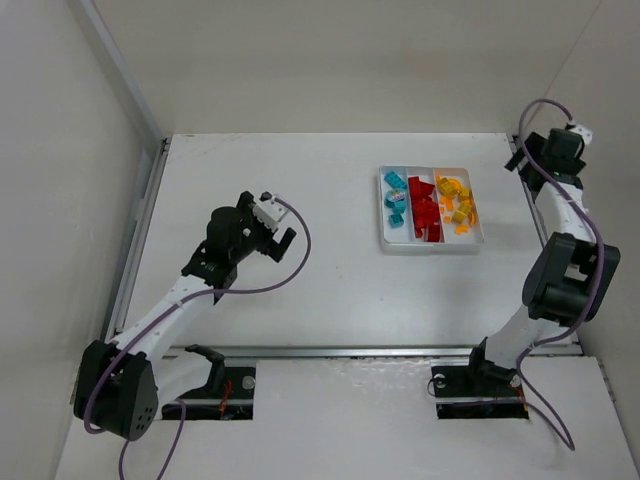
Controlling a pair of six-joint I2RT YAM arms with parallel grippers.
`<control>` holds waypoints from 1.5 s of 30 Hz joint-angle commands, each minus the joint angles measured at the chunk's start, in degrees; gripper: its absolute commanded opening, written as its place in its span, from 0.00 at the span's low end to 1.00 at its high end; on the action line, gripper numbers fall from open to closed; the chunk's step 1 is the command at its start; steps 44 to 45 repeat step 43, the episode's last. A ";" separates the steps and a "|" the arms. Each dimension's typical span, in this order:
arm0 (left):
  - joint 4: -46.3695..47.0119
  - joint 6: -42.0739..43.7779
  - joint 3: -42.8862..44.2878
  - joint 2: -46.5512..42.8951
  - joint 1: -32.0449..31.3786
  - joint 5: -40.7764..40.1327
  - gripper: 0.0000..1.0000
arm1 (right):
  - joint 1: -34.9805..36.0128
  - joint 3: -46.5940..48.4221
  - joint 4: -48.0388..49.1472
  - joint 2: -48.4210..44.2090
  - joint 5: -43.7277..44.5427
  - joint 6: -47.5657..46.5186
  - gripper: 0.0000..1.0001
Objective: Sort the legos into containers by color
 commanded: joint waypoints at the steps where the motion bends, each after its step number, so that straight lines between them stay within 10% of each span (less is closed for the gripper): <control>1: 4.97 -2.17 -1.73 -2.02 -0.17 -4.49 1.00 | 0.82 -2.53 -0.51 -1.27 -1.38 -0.91 1.00; 45: 4.45 -2.70 -5.42 -3.60 -0.17 -6.61 1.00 | -1.03 -3.41 -1.22 -6.89 7.95 -2.08 1.00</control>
